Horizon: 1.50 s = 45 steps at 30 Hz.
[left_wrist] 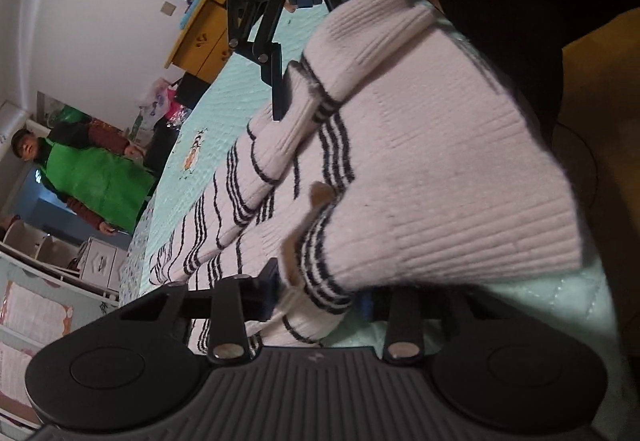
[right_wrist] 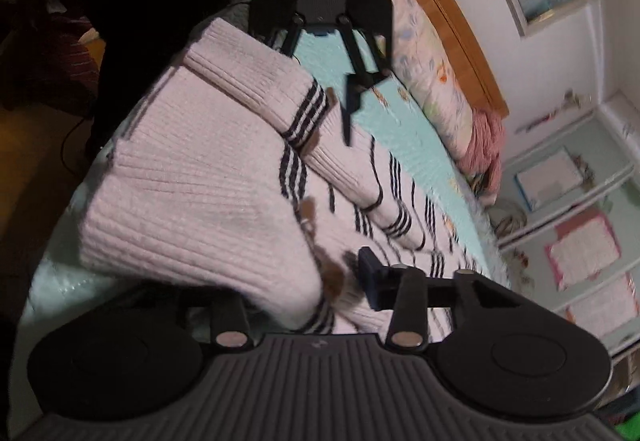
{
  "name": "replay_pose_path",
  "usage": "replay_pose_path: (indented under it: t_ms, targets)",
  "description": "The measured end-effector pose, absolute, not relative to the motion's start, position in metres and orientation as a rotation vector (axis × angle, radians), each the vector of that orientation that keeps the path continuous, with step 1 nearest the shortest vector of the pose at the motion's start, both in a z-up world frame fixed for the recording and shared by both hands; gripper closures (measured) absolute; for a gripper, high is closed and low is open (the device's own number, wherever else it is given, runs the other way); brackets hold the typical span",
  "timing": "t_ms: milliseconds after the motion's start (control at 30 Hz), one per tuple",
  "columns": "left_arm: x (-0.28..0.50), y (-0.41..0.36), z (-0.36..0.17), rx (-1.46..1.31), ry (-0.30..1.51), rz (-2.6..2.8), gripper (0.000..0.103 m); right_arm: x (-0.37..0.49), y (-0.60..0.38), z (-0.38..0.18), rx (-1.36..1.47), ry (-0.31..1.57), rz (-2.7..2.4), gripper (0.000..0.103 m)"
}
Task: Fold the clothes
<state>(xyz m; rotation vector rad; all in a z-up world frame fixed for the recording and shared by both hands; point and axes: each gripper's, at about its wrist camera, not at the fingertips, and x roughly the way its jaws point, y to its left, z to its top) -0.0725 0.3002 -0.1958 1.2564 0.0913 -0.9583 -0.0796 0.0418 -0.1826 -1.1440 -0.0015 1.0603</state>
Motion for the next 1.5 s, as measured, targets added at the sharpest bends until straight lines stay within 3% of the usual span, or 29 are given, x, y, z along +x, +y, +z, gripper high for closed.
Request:
replay_pose_path:
  t_ms: [267,667,1000,1100,1233,1367,1500]
  targets:
    - [-0.061,0.300,-0.178,1.076,0.207,-0.961,0.078,-0.081,0.051,-0.162,-0.969,0.176,1.005,0.078]
    - [-0.017,0.310,-0.128,0.583,0.358,-0.926,0.079,-0.013,0.028,-0.089,-0.306,0.493,0.980,0.081]
    - [0.147,0.328,-0.070,0.210,0.524,-0.821,0.079,0.148,0.006,-0.047,0.135,0.591,0.925,0.082]
    - [0.222,0.335,-0.078,0.119,0.640,-0.750,0.078,0.236,0.003,-0.067,0.323,0.733,0.881,0.082]
    - [0.312,0.345,-0.122,-0.039,0.822,-0.584,0.077,0.343,0.001,-0.137,0.563,0.924,0.699,0.080]
    - [0.349,0.350,-0.156,-0.137,0.904,-0.487,0.071,0.374,0.005,-0.191,0.699,0.996,0.624,0.076]
    - [0.343,0.367,-0.164,-0.237,0.891,-0.508,0.069,0.369,0.006,-0.202,0.734,0.958,0.666,0.075]
